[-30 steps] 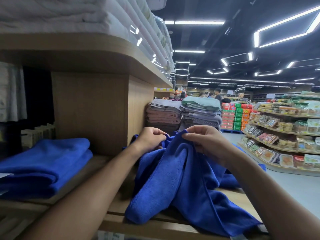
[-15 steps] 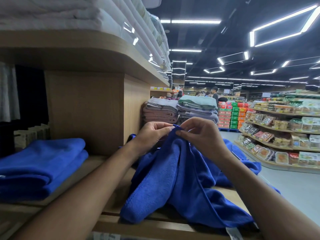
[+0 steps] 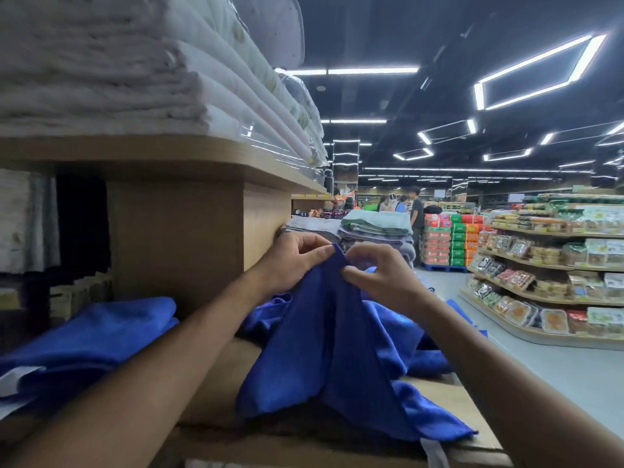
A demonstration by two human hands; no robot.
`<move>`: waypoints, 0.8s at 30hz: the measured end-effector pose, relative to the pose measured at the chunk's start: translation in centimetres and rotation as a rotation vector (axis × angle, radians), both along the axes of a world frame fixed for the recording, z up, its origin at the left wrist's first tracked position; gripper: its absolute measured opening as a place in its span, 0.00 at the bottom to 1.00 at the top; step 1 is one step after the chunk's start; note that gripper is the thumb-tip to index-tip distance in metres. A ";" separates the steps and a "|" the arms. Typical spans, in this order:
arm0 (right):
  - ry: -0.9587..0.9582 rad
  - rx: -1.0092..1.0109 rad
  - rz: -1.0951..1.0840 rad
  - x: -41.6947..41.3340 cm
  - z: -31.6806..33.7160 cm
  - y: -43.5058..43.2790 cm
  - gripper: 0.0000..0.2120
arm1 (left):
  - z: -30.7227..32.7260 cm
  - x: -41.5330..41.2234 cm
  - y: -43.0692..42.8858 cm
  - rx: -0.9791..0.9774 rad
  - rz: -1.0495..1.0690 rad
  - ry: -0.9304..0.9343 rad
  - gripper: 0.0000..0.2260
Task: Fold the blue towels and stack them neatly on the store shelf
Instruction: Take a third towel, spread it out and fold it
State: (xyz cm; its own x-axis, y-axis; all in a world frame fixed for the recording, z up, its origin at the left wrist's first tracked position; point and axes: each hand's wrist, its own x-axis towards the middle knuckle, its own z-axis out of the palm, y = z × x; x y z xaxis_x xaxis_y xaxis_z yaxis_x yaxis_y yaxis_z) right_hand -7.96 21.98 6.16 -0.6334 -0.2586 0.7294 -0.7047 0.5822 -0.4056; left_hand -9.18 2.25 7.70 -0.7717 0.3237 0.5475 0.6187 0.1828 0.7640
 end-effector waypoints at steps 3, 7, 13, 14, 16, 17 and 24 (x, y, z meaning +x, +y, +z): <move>-0.002 0.038 0.017 1.6 3.5 0.6 0.04 | 2.8 1.5 0.5 -0.037 0.056 0.102 0.06; -0.127 0.140 0.003 4.2 7.8 1.5 0.08 | 6.4 3.7 2.2 -0.030 0.155 0.233 0.09; -0.256 0.251 -0.099 8.1 12.5 3.2 0.21 | 11.7 6.3 4.3 -0.053 0.330 0.379 0.09; -0.280 0.279 -0.119 8.6 13.1 3.5 0.19 | 12.5 6.5 4.4 -0.017 0.335 0.374 0.09; -0.322 0.302 -0.135 9.7 14.1 4.4 0.16 | 14.0 6.7 4.4 0.046 0.356 0.359 0.10; -0.337 0.297 -0.132 10.3 14.5 4.8 0.16 | 14.7 6.8 4.3 0.060 0.384 0.366 0.11; -0.516 0.350 -0.026 14.6 16.7 6.7 0.12 | 16.7 8.6 3.9 0.092 0.519 0.581 0.10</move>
